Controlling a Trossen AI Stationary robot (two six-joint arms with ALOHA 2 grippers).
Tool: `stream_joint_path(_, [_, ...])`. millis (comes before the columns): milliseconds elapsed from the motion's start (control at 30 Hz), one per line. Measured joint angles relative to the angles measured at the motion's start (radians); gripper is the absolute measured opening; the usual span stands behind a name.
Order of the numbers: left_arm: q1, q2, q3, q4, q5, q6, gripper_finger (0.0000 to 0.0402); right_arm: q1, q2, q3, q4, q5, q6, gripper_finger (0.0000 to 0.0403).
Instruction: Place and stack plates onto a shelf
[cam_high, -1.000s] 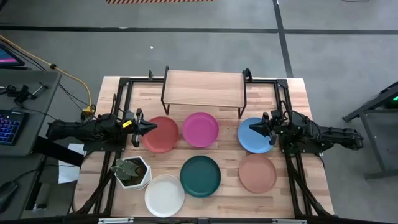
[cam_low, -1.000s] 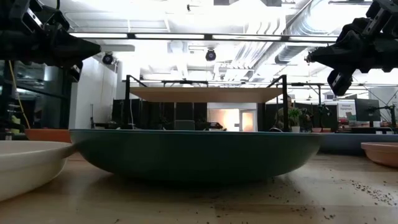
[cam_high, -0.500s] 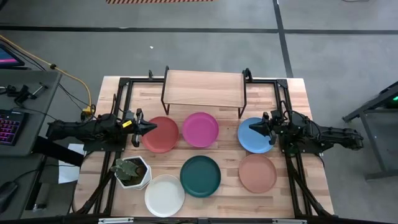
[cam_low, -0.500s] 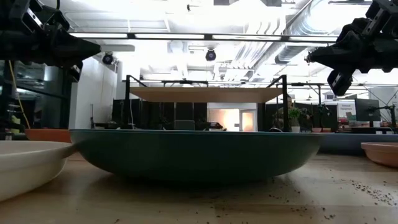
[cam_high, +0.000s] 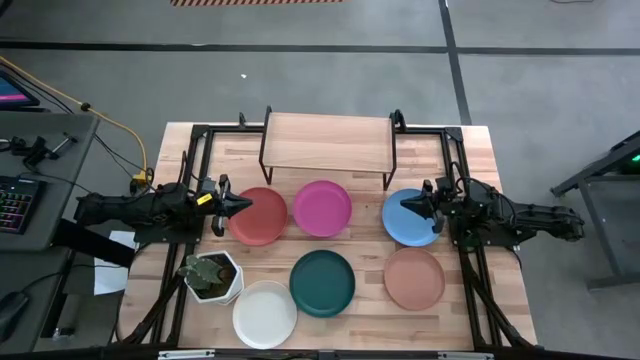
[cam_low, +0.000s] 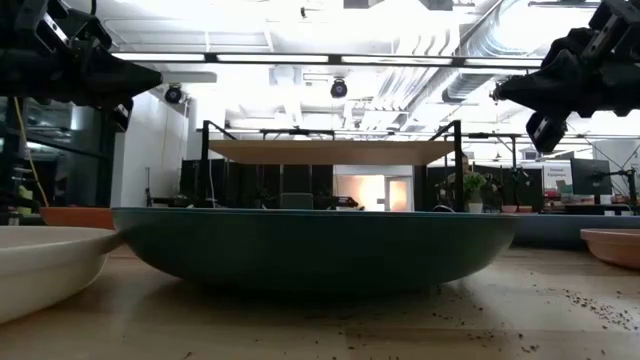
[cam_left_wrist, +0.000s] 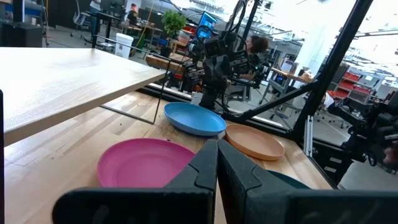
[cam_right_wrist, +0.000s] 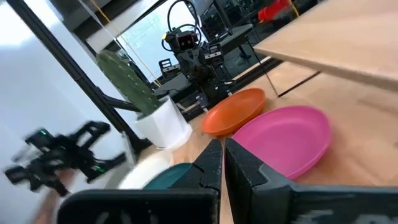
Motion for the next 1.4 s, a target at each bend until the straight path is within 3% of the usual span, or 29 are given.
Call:
stream_joint_path(233, [0.0,0.0,0.0,0.0,0.0,0.0,0.0,0.0,0.0,0.0,0.025,0.214,-0.307,0.0])
stream_joint_path(367, [0.0,0.0,0.0,0.0,0.0,0.0,0.0,0.0,0.0,0.0,0.093,0.299,-0.279,0.0])
stream_joint_path(467, [0.0,0.0,0.0,0.0,0.0,0.0,0.0,0.0,-0.001,0.0,0.17,0.313,-0.168,0.0])
stream_joint_path(567, [0.0,0.0,0.0,0.0,0.0,0.0,0.0,-0.001,0.007,0.0,0.292,0.267,-0.119,0.0])
stream_joint_path(700, [0.0,0.0,0.0,0.0,0.0,0.0,0.0,0.001,0.056,0.0,0.51,0.013,-0.091,0.0])
stream_joint_path(833, [0.0,0.0,0.0,0.0,0.0,0.0,0.0,0.03,0.153,0.0,0.621,0.006,-0.1,0.0])
stream_joint_path(1133, [0.0,0.0,0.0,0.0,0.0,0.0,0.0,0.145,0.444,0.052,0.572,0.208,-0.131,0.0001])
stream_joint_path(1233, [0.0,0.0,0.0,0.0,0.0,0.0,0.0,0.198,0.552,0.169,0.48,0.235,-0.19,0.0001])
stream_joint_path(1400, [0.0,0.0,0.0,0.0,0.0,0.0,0.0,0.272,0.755,0.421,0.171,0.242,-0.379,0.0001])
